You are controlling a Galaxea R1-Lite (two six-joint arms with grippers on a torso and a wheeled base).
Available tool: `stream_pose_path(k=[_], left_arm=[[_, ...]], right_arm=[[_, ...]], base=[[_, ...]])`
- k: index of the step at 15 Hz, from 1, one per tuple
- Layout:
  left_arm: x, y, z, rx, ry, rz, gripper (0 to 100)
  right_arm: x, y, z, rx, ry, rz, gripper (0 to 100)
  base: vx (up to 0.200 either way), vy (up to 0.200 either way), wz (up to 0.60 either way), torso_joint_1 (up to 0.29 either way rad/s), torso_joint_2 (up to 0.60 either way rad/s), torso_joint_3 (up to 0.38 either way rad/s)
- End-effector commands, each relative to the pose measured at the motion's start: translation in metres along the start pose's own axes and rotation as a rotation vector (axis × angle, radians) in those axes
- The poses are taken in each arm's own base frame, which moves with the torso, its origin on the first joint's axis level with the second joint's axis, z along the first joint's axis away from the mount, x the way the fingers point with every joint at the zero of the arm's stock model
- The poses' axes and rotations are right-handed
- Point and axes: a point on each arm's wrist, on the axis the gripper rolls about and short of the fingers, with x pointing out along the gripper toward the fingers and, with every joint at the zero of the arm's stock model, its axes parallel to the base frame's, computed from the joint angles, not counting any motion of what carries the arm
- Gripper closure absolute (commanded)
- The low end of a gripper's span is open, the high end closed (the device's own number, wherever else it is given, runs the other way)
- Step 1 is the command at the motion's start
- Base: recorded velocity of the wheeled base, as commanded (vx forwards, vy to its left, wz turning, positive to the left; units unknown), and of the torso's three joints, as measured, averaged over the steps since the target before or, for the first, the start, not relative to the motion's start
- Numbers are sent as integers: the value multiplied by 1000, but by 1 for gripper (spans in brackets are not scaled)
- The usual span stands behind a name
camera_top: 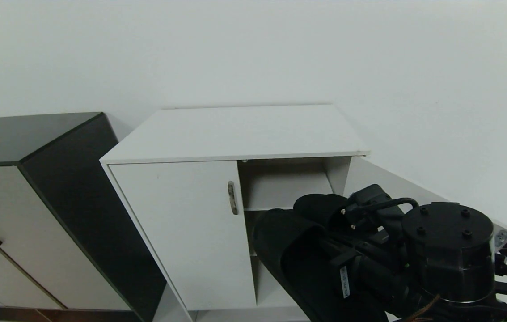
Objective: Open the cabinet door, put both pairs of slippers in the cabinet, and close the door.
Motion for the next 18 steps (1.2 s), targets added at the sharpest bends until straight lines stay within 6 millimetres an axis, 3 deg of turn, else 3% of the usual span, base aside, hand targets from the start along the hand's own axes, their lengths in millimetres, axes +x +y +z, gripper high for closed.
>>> stream_pose_path(k=[1, 11, 18], left_arm=[[0, 0, 0, 0, 2, 1, 100], [0, 0, 0, -2, 0, 0, 100], [0, 0, 0, -2, 0, 1, 100]], right_arm=[[0, 1, -1, -2, 3, 4, 100], [-1, 2, -2, -3, 4, 10, 100], [-4, 3, -2, -5, -10, 19, 100]], base=[[0, 0, 0, -178, 500, 315], [0, 0, 0, -149, 483, 327], [0, 0, 0, -62, 445, 380]])
